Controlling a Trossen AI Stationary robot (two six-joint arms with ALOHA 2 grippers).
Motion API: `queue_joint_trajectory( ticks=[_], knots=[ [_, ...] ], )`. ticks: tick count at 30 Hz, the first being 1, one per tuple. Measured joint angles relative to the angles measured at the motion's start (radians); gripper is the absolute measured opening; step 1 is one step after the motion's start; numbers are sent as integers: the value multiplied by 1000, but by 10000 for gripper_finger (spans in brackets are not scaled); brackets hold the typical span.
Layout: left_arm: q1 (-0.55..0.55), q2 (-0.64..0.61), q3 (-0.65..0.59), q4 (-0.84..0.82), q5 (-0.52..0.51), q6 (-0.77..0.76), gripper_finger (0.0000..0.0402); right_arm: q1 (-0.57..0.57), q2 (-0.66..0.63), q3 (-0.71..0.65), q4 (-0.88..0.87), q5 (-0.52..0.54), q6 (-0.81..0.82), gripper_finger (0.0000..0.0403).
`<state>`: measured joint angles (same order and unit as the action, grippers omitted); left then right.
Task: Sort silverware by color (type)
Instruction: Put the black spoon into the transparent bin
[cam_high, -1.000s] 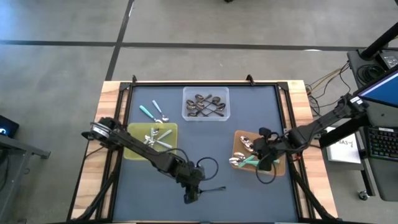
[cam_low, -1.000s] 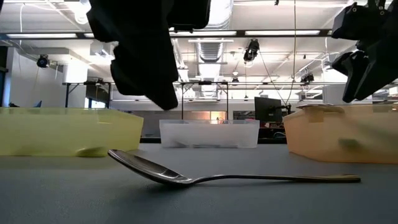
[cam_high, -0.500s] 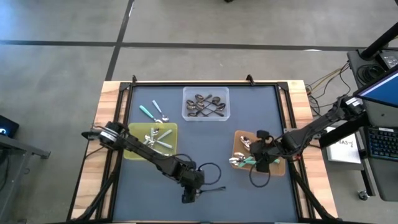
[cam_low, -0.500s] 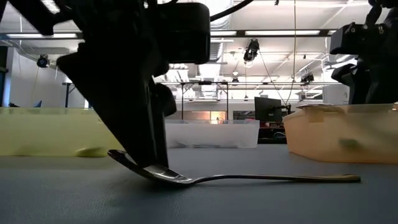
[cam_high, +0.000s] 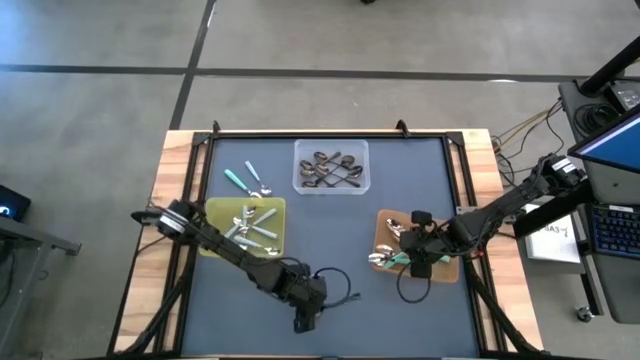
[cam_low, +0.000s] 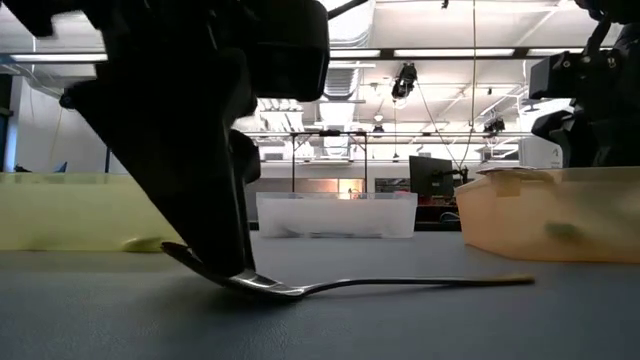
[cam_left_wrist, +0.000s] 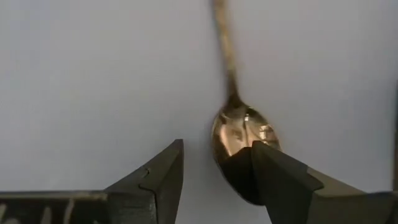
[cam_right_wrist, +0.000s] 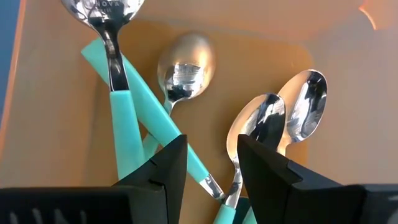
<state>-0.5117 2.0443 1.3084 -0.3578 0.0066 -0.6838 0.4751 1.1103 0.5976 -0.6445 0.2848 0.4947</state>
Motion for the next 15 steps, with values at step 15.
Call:
queue_joint_trajectory(
  ticks=[15],
  knots=[
    [-46, 47, 57, -9, 24, -53, 171, 0, -1, 0, 8, 3, -34, 132]
  ],
)
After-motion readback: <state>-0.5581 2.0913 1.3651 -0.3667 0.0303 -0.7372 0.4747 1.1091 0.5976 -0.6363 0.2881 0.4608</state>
